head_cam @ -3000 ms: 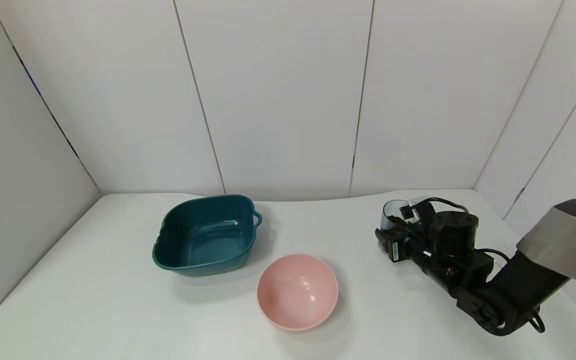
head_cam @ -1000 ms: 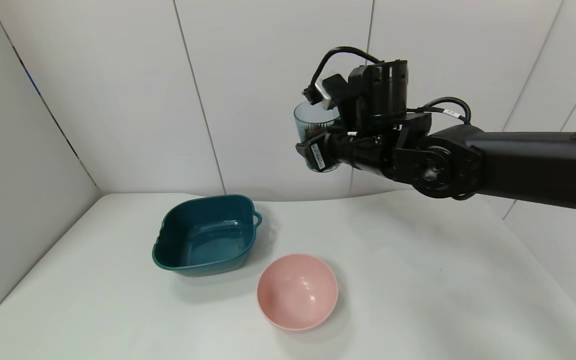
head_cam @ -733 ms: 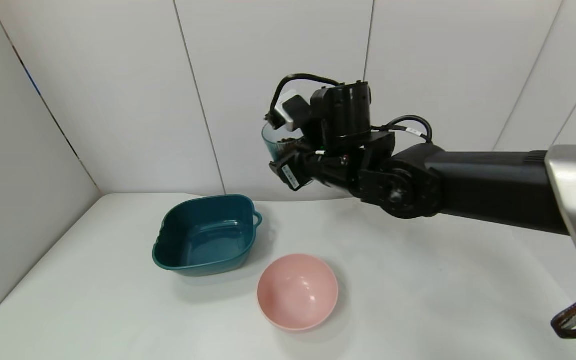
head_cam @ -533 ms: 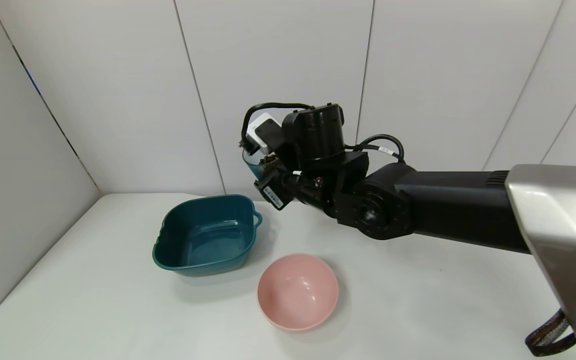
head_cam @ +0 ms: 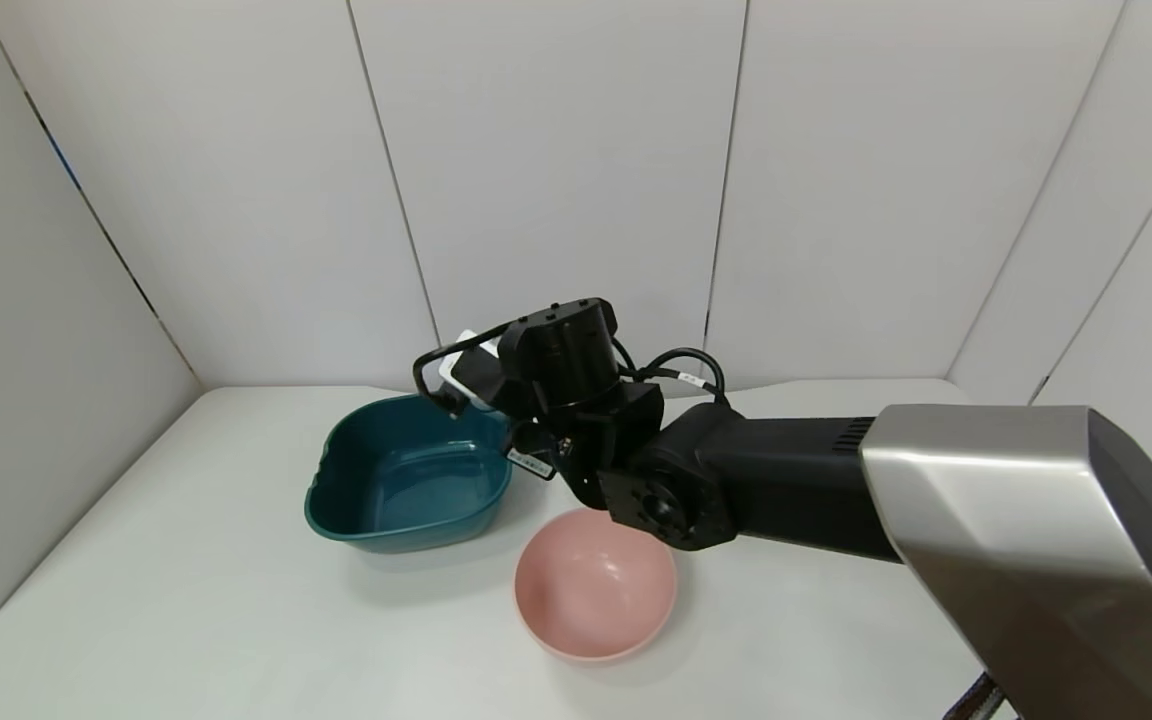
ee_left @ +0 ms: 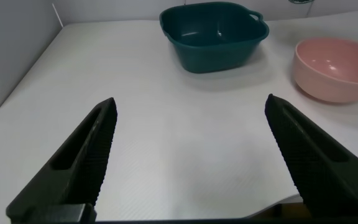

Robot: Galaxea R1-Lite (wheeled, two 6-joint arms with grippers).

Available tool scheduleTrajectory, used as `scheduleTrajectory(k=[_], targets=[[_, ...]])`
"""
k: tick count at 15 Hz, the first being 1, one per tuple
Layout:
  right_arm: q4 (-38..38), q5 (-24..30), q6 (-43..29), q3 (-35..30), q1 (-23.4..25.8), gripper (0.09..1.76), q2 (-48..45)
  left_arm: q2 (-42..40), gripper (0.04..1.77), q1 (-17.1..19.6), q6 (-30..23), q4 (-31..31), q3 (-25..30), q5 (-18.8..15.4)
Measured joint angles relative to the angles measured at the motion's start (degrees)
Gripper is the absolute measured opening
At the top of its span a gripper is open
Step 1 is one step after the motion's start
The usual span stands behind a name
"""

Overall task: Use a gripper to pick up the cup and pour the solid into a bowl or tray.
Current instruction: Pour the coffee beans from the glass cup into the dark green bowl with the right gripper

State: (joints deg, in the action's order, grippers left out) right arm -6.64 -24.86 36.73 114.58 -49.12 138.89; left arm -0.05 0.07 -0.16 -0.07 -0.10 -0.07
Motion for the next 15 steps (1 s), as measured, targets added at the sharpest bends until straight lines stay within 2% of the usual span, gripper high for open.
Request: scheduleTrajectory(k=[5, 9, 15], targets=[[-1.0, -5.4, 12.4, 0.0, -1.0, 1.36, 1.7, 0.0, 1.72, 0.0, 0.0, 0.0, 0.0, 0.0], [-7.0, -8.7, 23.3, 0.0, -1.3, 1.36, 3.3, 0.0, 1.72, 0.0, 0.0, 0.0, 0.0, 0.0], [-12.0, -11.0, 33.5, 0.0, -1.5, 1.36, 5.9, 0.0, 1.72, 0.0, 0.0, 0.0, 0.0, 0.0]])
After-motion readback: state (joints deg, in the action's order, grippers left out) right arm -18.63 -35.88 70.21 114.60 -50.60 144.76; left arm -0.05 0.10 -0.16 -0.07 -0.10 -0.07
